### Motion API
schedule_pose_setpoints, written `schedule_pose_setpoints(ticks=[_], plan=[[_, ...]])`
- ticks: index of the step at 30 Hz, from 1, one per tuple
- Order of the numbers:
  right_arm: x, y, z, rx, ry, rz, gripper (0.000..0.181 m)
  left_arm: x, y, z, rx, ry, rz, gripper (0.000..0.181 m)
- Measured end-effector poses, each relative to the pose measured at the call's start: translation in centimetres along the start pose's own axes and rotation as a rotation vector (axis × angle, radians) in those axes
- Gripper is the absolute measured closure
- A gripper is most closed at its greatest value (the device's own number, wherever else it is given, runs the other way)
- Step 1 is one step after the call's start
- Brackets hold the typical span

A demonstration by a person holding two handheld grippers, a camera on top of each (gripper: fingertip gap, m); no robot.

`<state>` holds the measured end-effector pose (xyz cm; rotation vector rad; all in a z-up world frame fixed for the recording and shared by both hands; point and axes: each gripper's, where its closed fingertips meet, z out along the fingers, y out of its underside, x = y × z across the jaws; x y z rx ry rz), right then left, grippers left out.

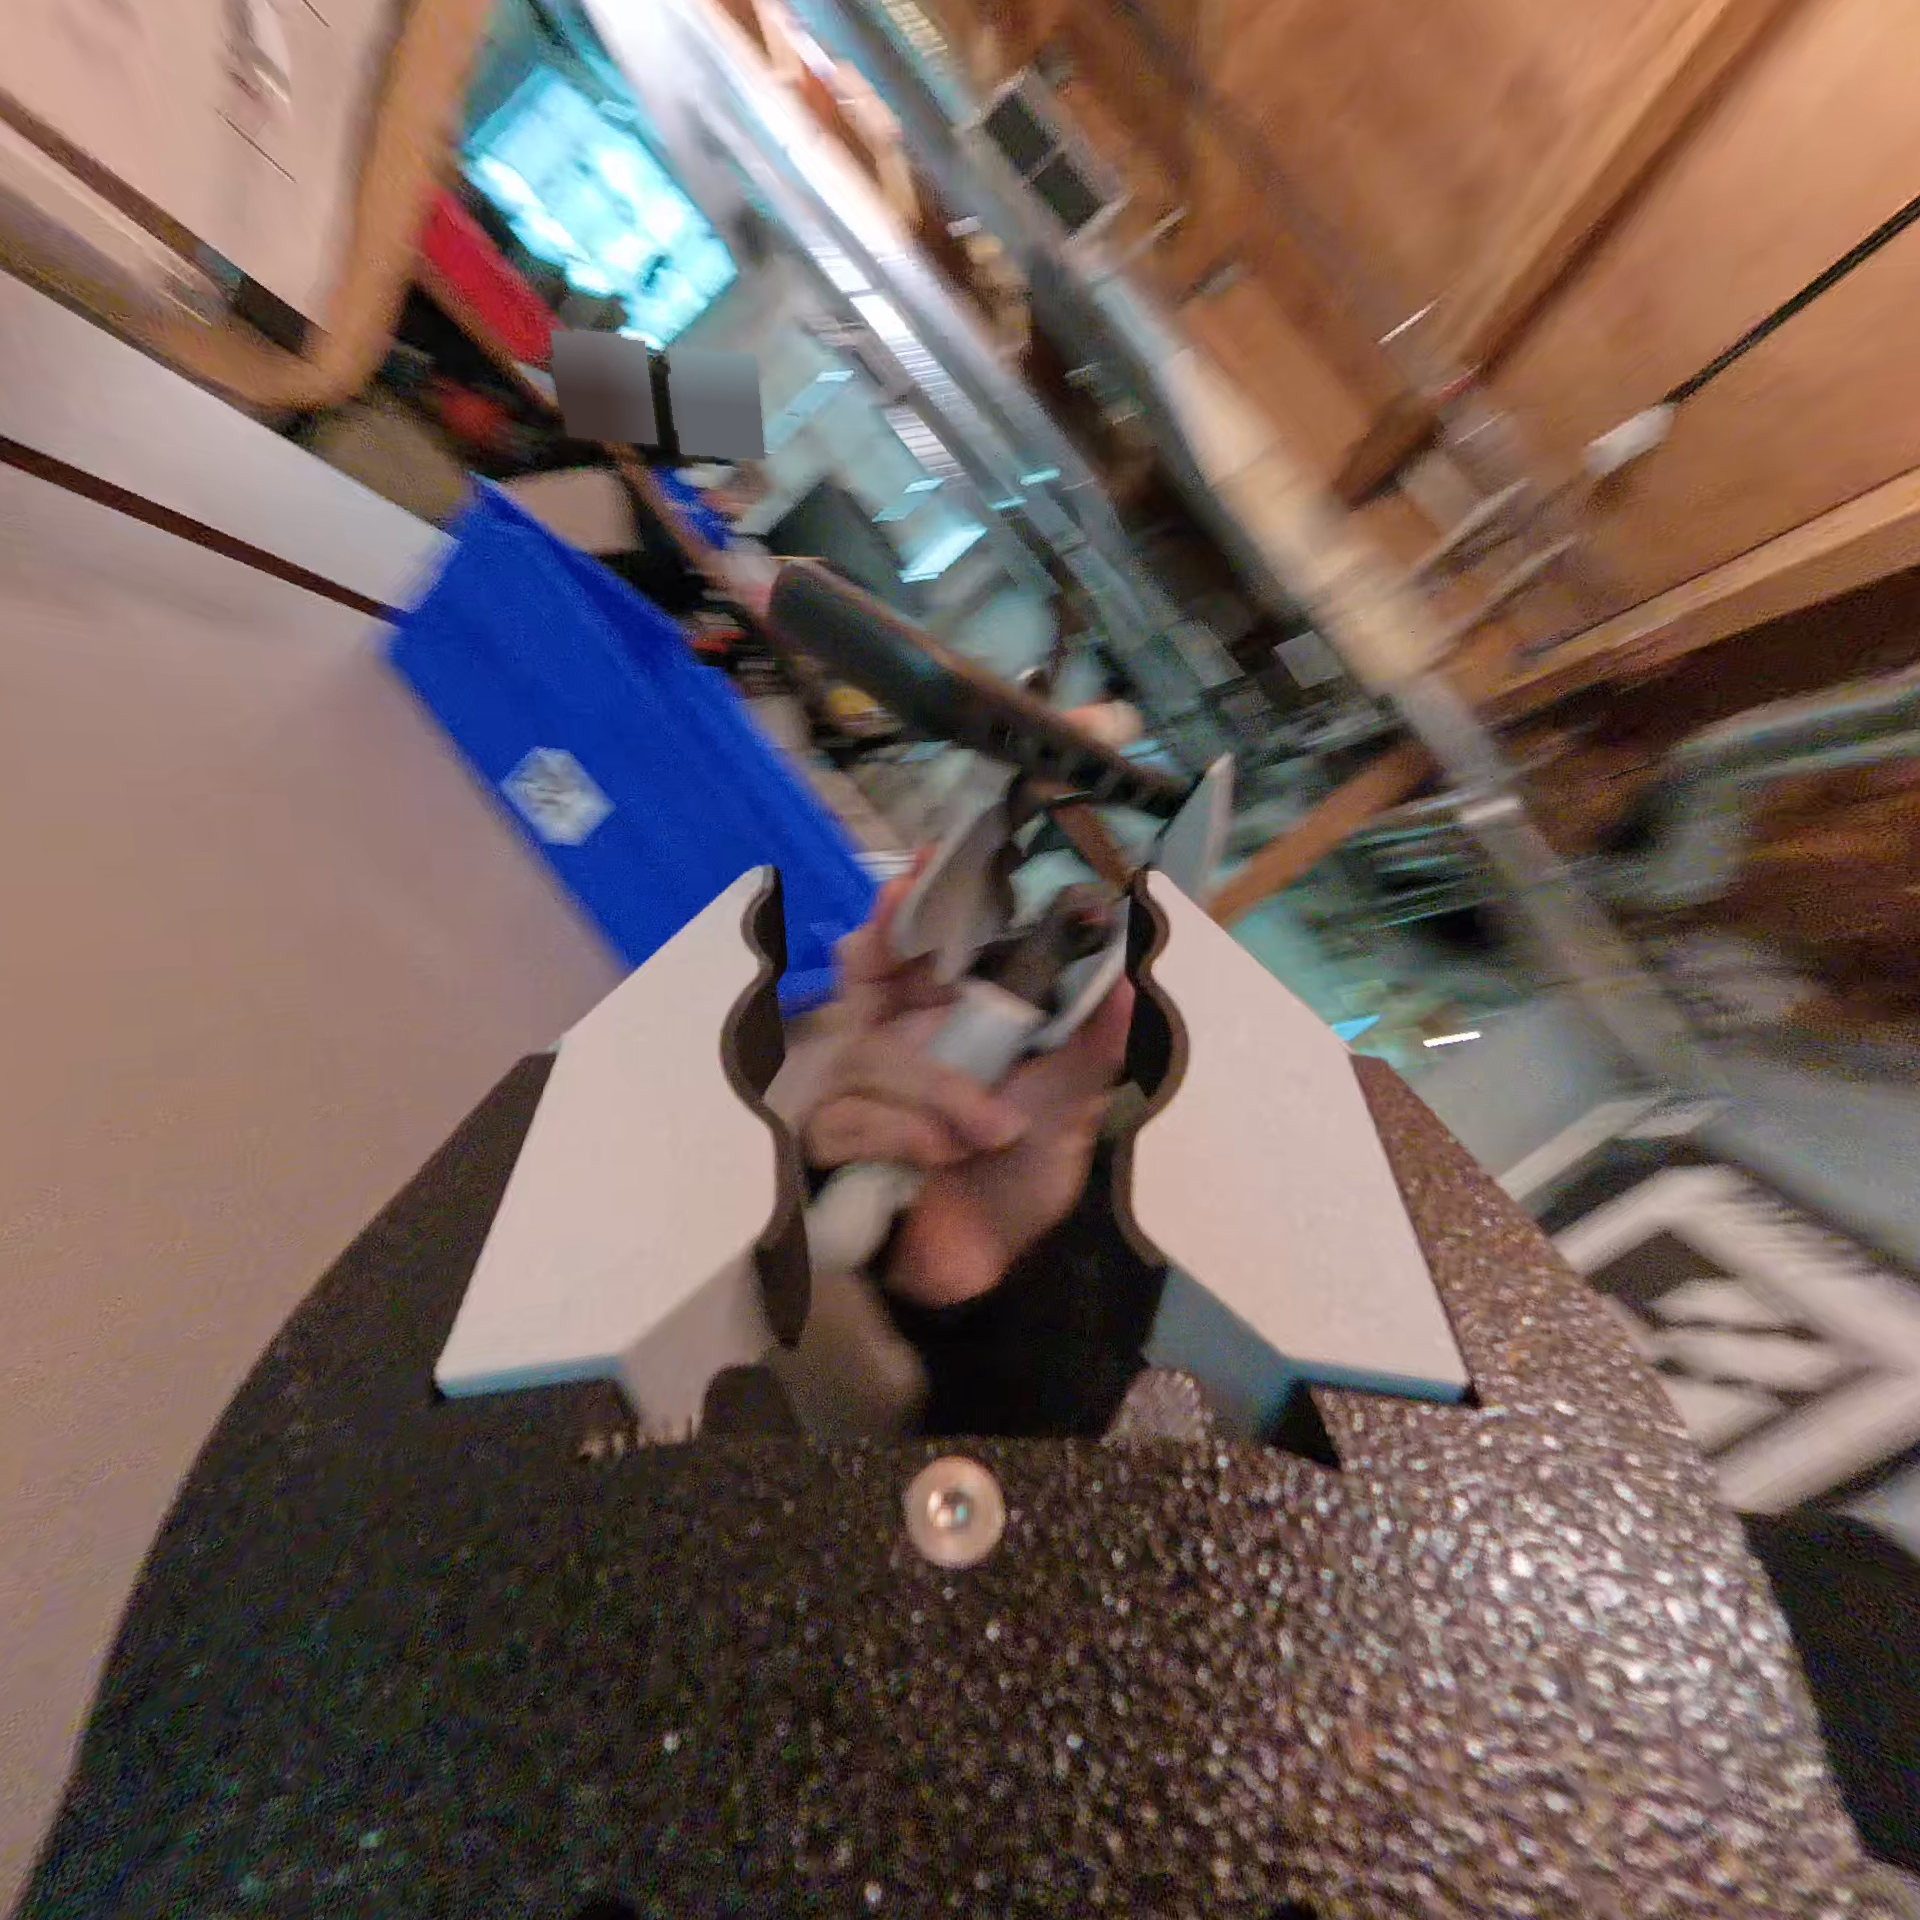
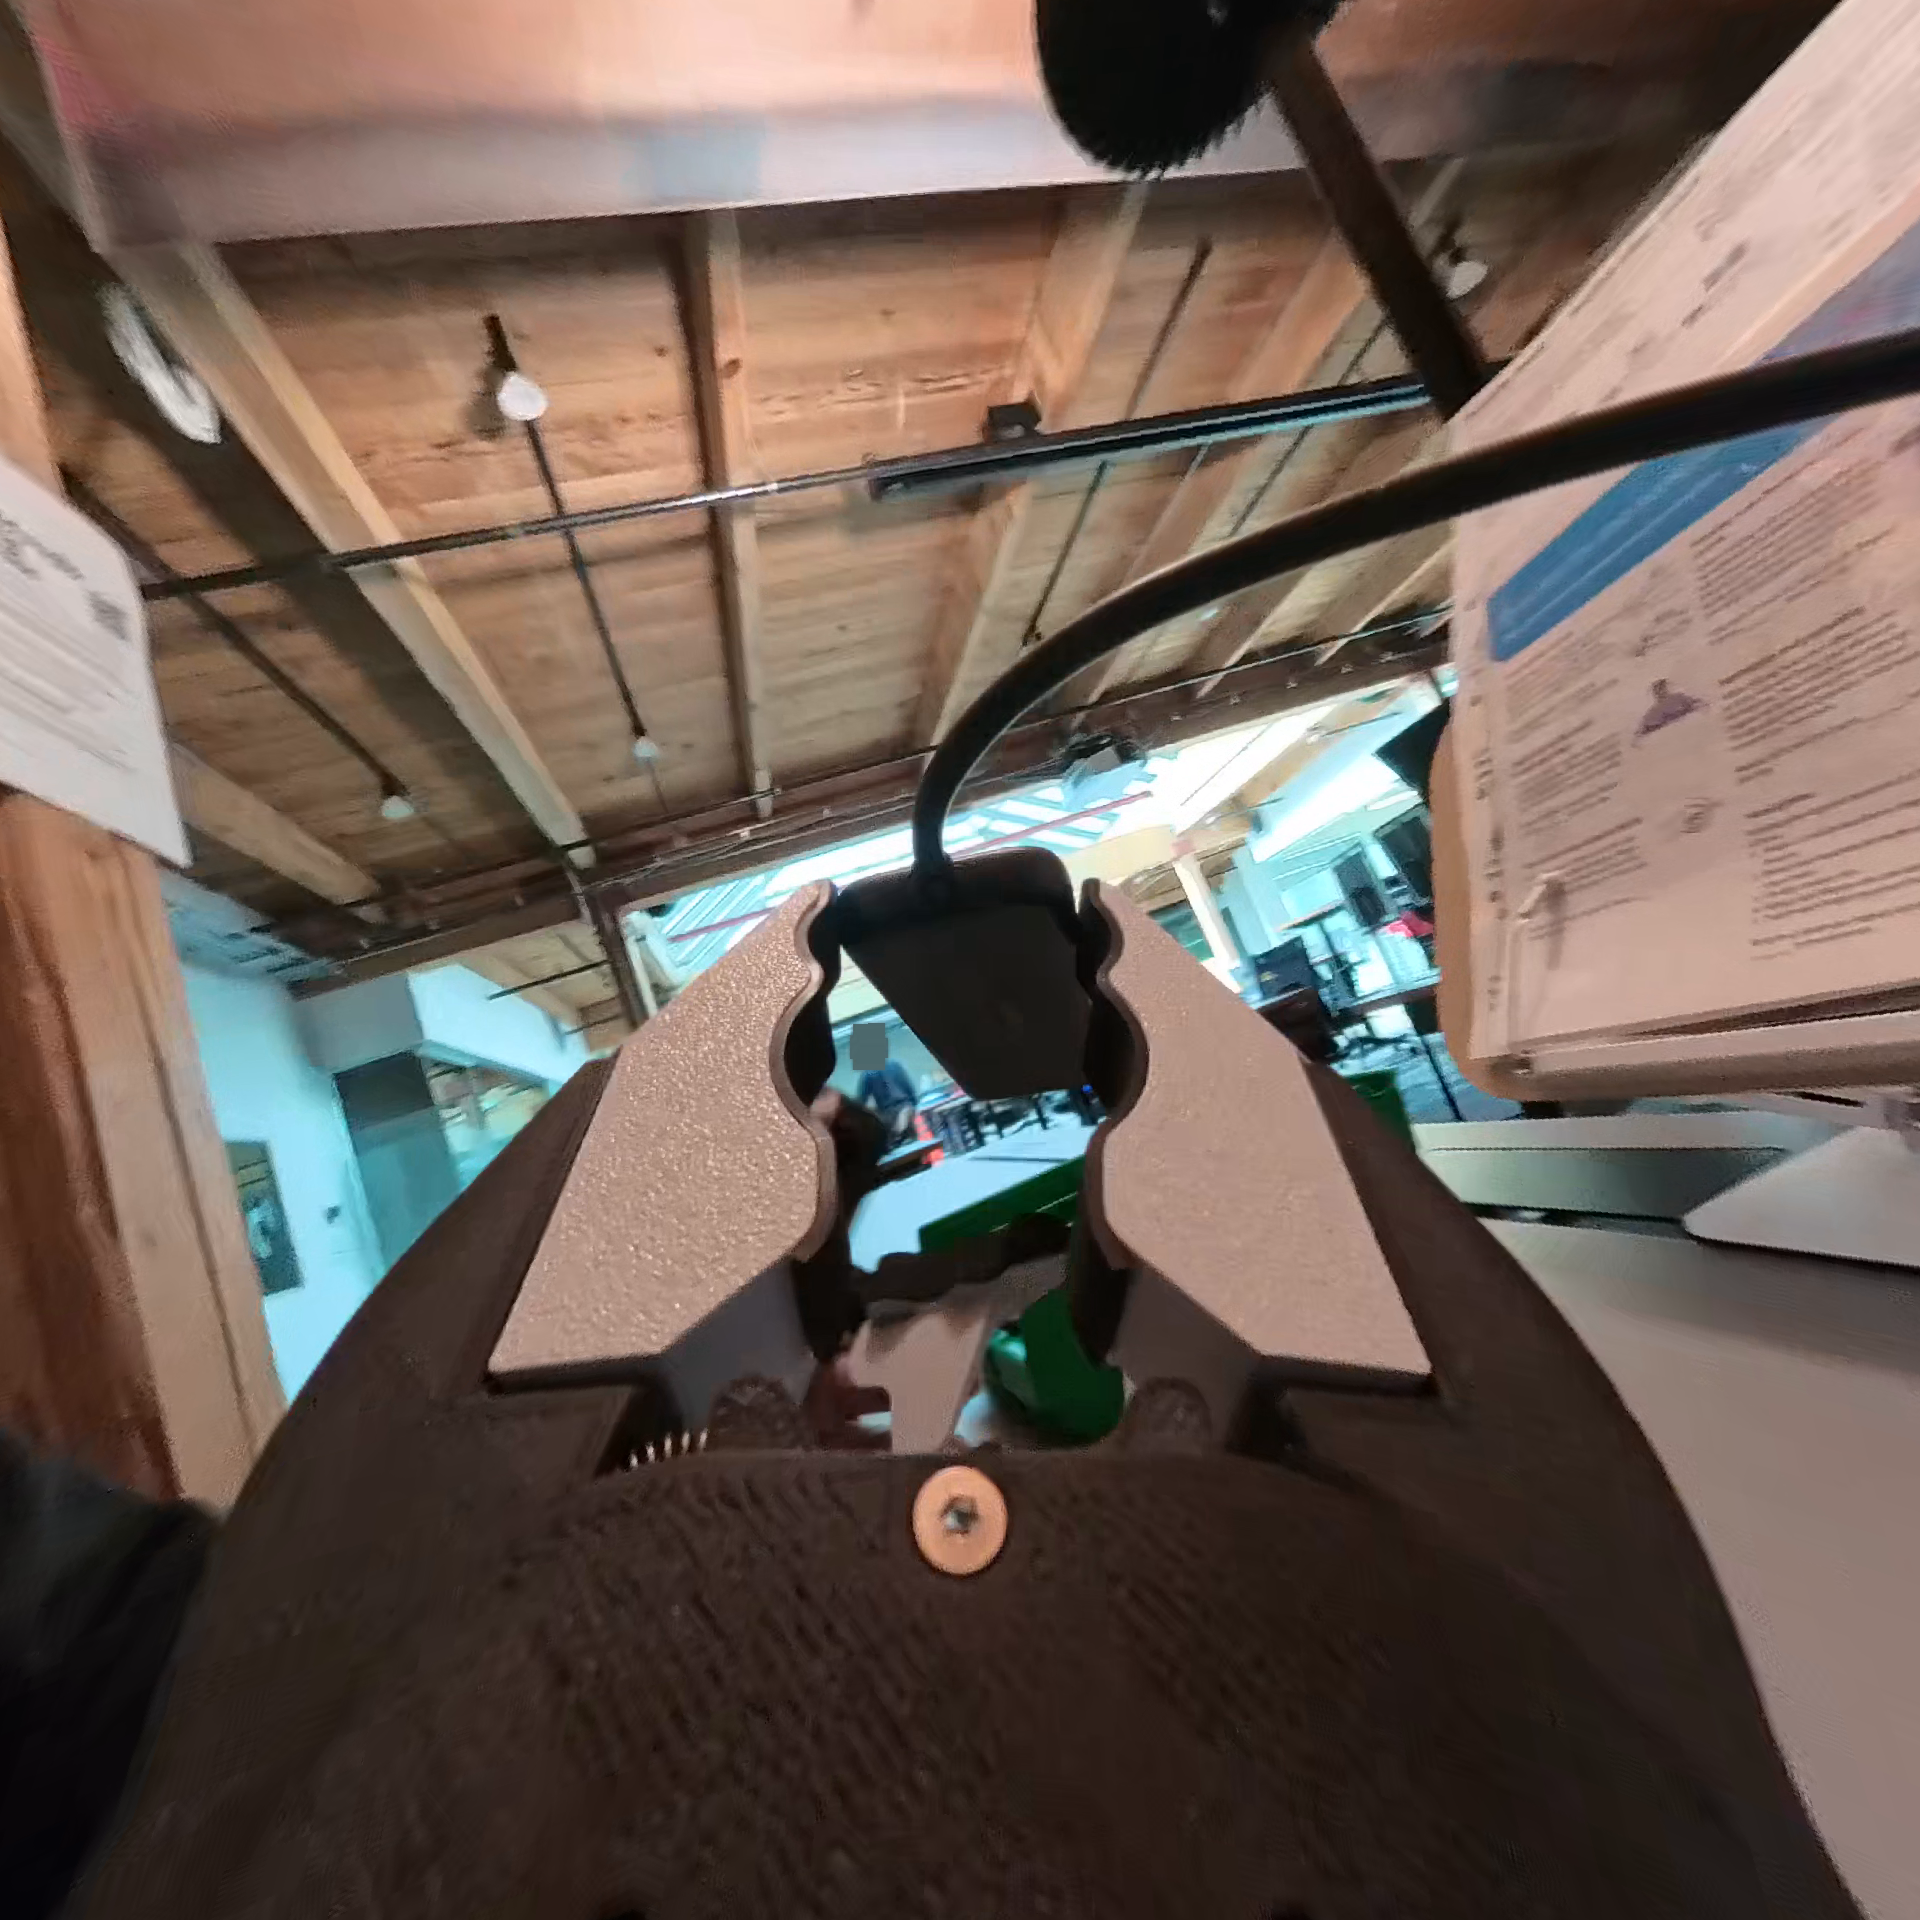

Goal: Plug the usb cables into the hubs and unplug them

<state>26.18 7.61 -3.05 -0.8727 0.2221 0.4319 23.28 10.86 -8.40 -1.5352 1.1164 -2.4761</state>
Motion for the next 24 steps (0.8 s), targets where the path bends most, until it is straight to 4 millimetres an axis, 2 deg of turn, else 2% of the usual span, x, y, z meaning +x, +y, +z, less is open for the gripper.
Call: schedule_pose_setpoints(ticks=[2,3,4,6,9,11,13,15,16,18,20,22,24], plan=[[-0.7,1.1,0.4,-0.040,-0.031,-0.018,0.137,1.4,-0.9,0.2,0.043,0.168,-0.180,0.126],[-1.0,1.6,0.5,-0.064,-0.039,-0.044,0.137,1.8,-1.1,0.3,0.045,0.212,-0.227,0.146],[-1.2,2.0,0.6,-0.083,-0.049,-0.069,0.136,1.7,-1.3,0.3,0.043,0.218,-0.252,0.159],[-1.0,2.5,0.6,-0.119,-0.031,-0.131,0.137,1.5,-2.0,0.2,0.066,0.195,-0.267,0.163],[-0.3,4.3,0.4,-0.249,0.010,-0.301,0.137,0.7,-3.1,-0.2,0.087,0.103,-0.214,0.165],[1.1,5.8,0.2,-0.353,0.105,-0.448,0.138,-0.1,-4.1,-0.7,0.093,0.022,-0.151,0.170],[3.0,7.7,-0.3,-0.483,0.213,-0.547,0.123,-0.9,-5.8,-1.6,0.124,-0.069,-0.060,0.172],[4.2,10.0,-0.9,-0.625,0.260,-0.557,0.103,-1.4,-8.1,-2.8,0.183,-0.151,0.027,0.172],[4.8,10.8,-1.2,-0.674,0.291,-0.545,0.100,-1.7,-9.1,-3.4,0.204,-0.201,0.079,0.171],[5.7,10.7,-1.4,-0.686,0.362,-0.545,0.093,-2.5,-11.1,-4.9,0.260,-0.313,0.191,0.171],[5.9,9.3,-1.2,-0.621,0.403,-0.568,0.085,-2.7,-12.0,-5.7,0.280,-0.360,0.246,0.171],[5.4,7.3,-0.7,-0.516,0.421,-0.624,0.083,-2.9,-11.6,-5.5,0.267,-0.362,0.252,0.171],[4.1,5.7,-0.1,-0.413,0.386,-0.686,0.086,-3.3,-10.1,-4.6,0.237,-0.337,0.216,0.172]])
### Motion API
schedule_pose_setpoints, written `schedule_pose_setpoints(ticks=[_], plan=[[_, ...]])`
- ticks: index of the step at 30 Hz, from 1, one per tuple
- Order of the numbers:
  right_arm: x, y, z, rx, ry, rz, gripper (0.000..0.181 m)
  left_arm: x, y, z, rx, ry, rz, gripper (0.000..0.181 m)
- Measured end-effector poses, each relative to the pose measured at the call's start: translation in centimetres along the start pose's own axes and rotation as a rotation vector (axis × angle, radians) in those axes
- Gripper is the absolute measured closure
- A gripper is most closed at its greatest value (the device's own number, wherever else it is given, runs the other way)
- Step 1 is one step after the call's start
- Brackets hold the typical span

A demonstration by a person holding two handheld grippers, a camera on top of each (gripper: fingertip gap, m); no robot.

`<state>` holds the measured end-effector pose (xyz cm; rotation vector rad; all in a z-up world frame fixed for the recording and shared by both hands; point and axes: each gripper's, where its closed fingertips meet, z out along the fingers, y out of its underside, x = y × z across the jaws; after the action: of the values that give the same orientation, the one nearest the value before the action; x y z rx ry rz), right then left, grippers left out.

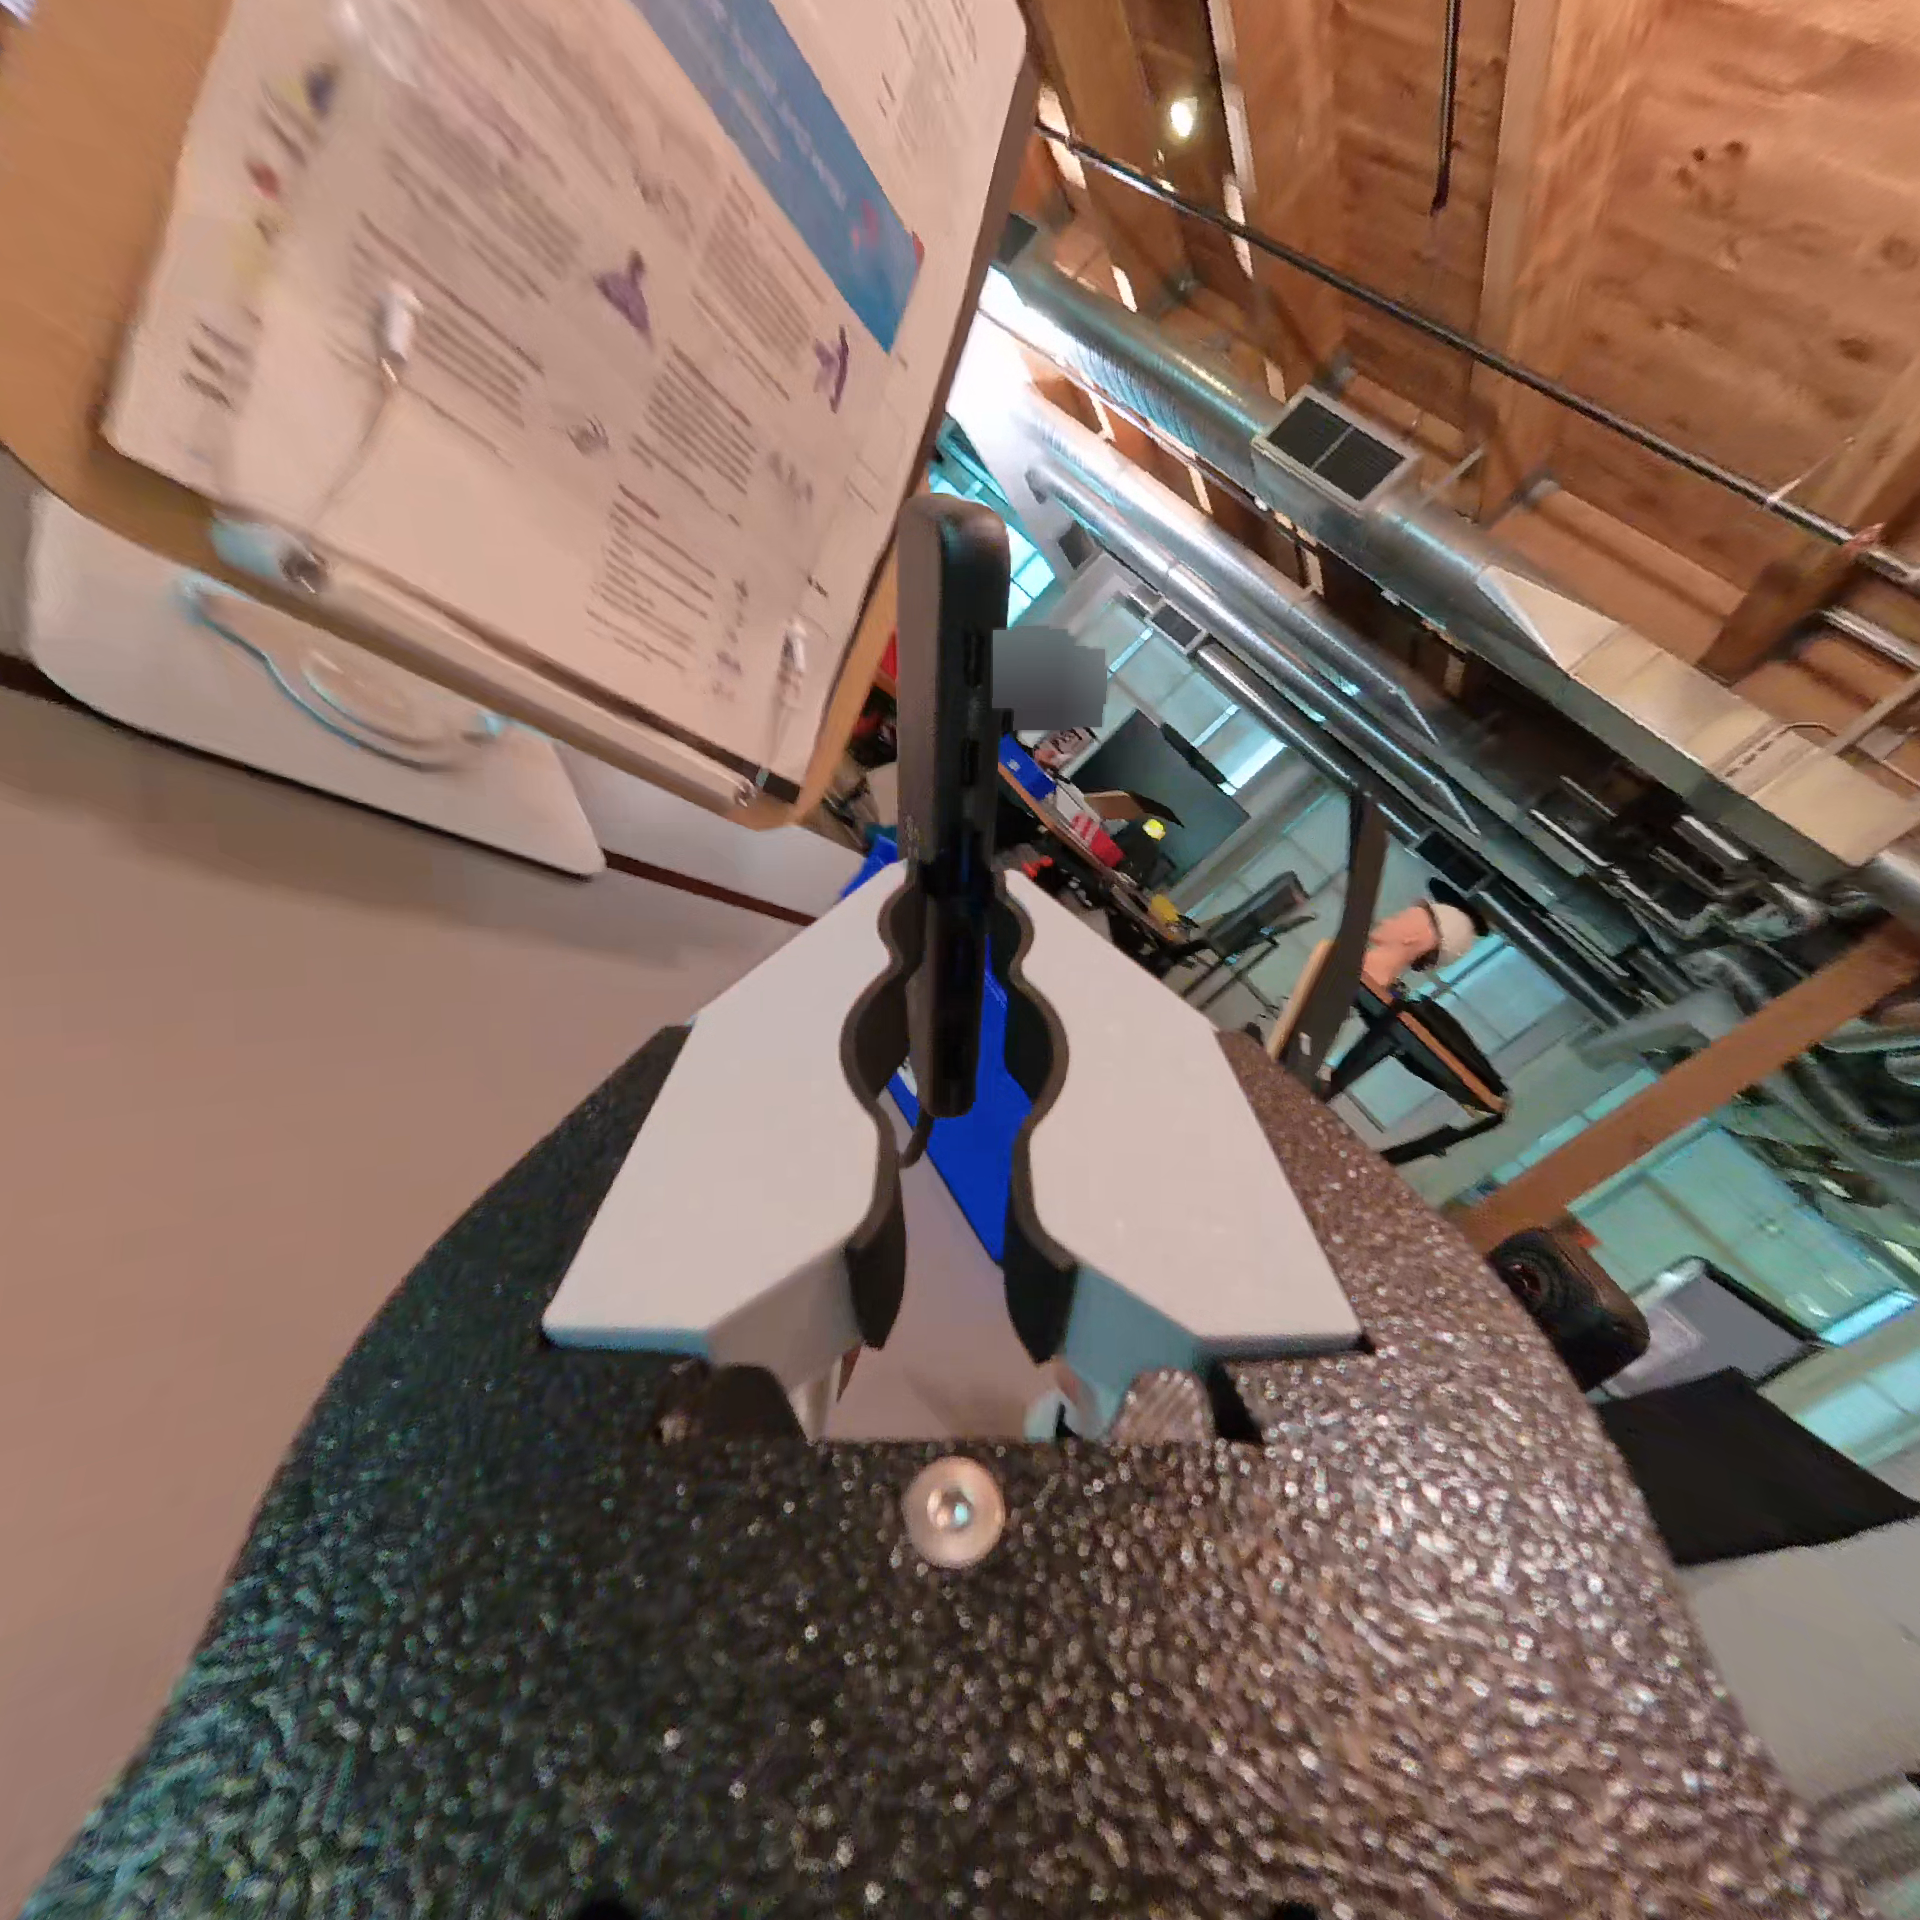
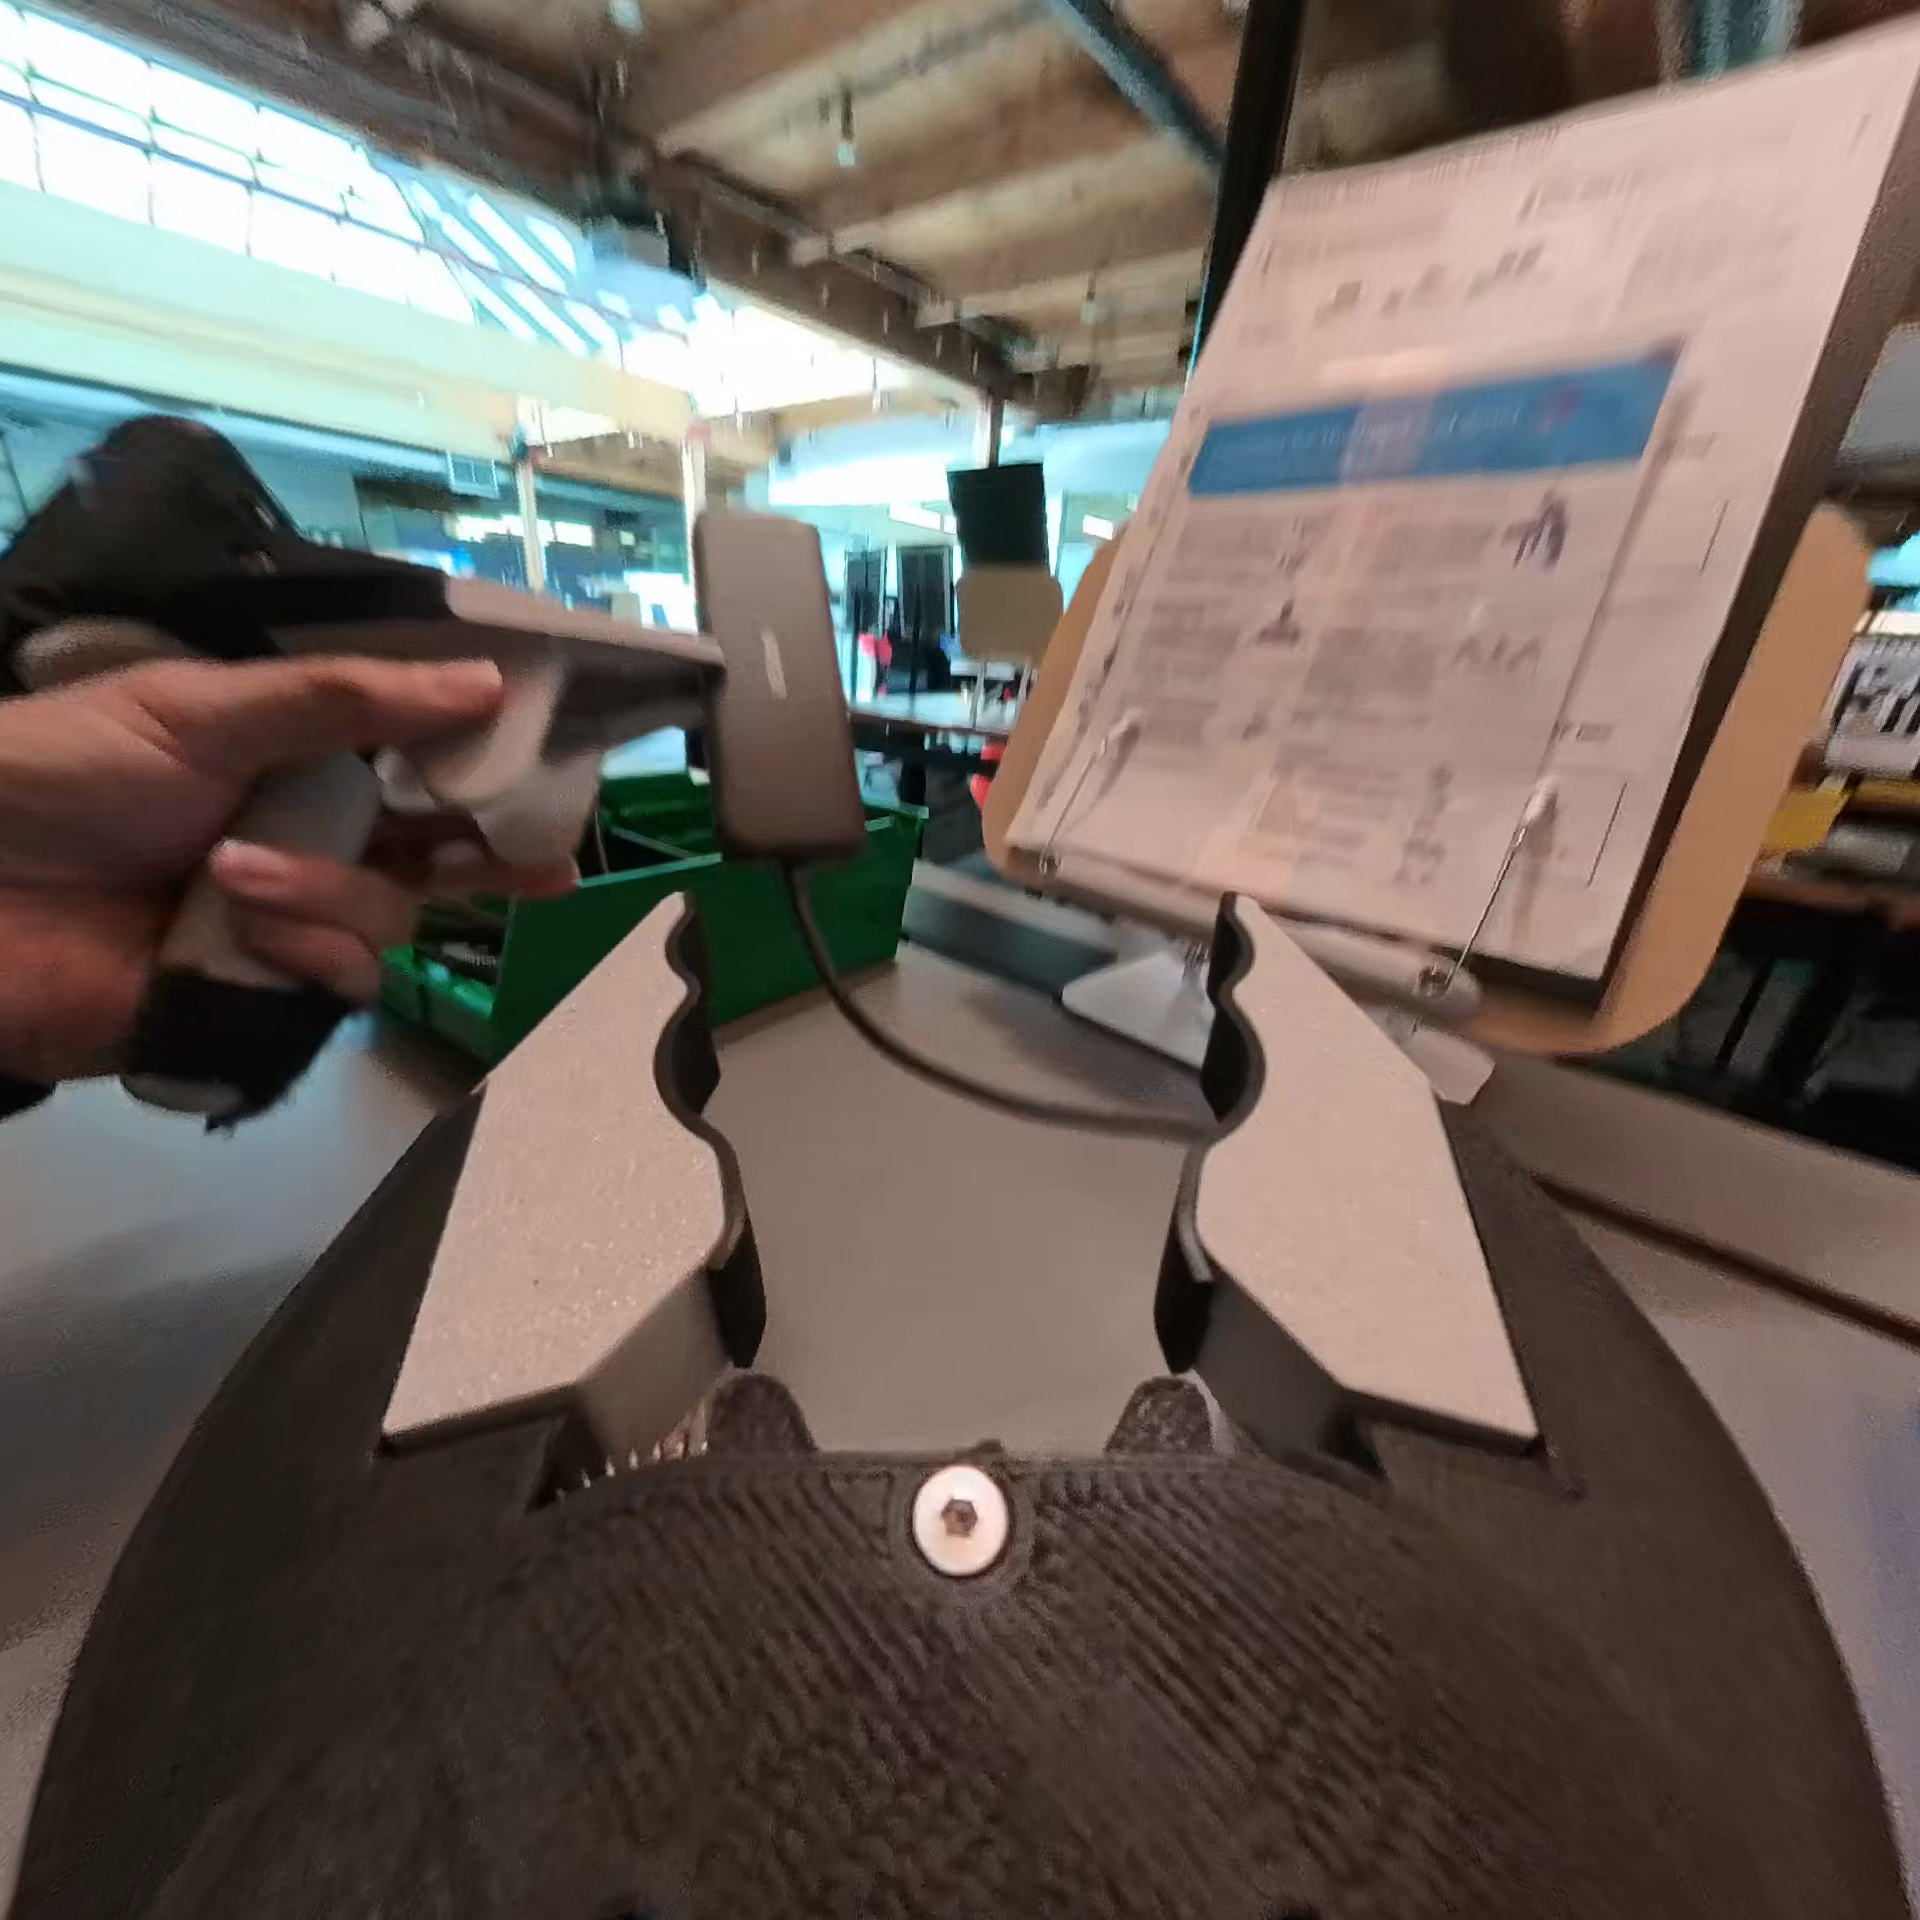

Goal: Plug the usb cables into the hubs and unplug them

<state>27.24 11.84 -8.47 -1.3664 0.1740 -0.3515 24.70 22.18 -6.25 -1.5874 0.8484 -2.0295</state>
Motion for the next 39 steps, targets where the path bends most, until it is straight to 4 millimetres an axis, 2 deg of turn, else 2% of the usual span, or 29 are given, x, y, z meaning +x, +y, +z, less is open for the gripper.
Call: schedule_pose_setpoints(ticks=[2,6,11,12,13,17,20,23,25,26,28,29,32,35,39], plan=[[-0.5,-0.8,-0.1,0.043,-0.012,-0.031,0.088,0.4,2.1,0.6,-0.038,0.029,-0.049,0.172],[-1.7,0.4,0.2,-0.014,-0.067,-0.057,0.096,1.5,5.6,1.9,-0.080,0.079,-0.163,0.172],[-1.8,2.7,0.6,-0.125,-0.083,-0.044,0.111,2.7,7.6,2.8,-0.092,0.129,-0.310,0.172],[-1.6,2.9,0.6,-0.139,-0.080,-0.034,0.128,2.8,7.8,2.9,-0.090,0.133,-0.328,0.172],[-1.5,3.1,0.5,-0.150,-0.079,-0.027,0.133,2.8,8.0,2.9,-0.085,0.132,-0.346,0.172],[-1.5,2.5,0.3,-0.138,-0.105,-0.009,0.135,2.8,8.0,2.7,-0.099,0.159,-0.341,0.172],[-1.8,2.5,0.2,-0.146,-0.161,0.029,0.135,2.5,8.2,2.3,-0.167,0.143,-0.227,0.170],[-2.0,2.0,-0.1,-0.121,-0.227,0.057,0.135,1.9,9.0,2.0,-0.246,0.091,-0.151,0.134],[-2.8,2.2,-0.3,-0.135,-0.287,0.004,0.135,2.5,9.7,1.9,-0.295,0.130,-0.186,0.127],[-3.2,2.7,-0.3,-0.163,-0.310,-0.035,0.135,2.9,9.7,2.0,-0.297,0.160,-0.217,0.132],[-3.6,3.4,-0.4,-0.194,-0.322,-0.086,0.135,2.6,9.4,2.0,-0.272,0.163,-0.269,0.165],[-3.7,3.3,-0.3,-0.183,-0.321,-0.083,0.135,2.4,9.4,2.1,-0.259,0.165,-0.293,0.170],[-3.4,3.9,-0.1,-0.198,-0.278,-0.147,0.136,1.7,9.4,2.1,-0.198,0.158,-0.456,0.172],[-3.0,3.0,0.1,-0.131,-0.218,-0.182,0.135,1.7,9.0,2.1,-0.118,0.175,-0.614,0.172],[-2.7,2.3,-0.1,-0.083,-0.206,-0.178,0.133,2.4,8.9,2.2,-0.071,0.186,-0.657,0.172]])
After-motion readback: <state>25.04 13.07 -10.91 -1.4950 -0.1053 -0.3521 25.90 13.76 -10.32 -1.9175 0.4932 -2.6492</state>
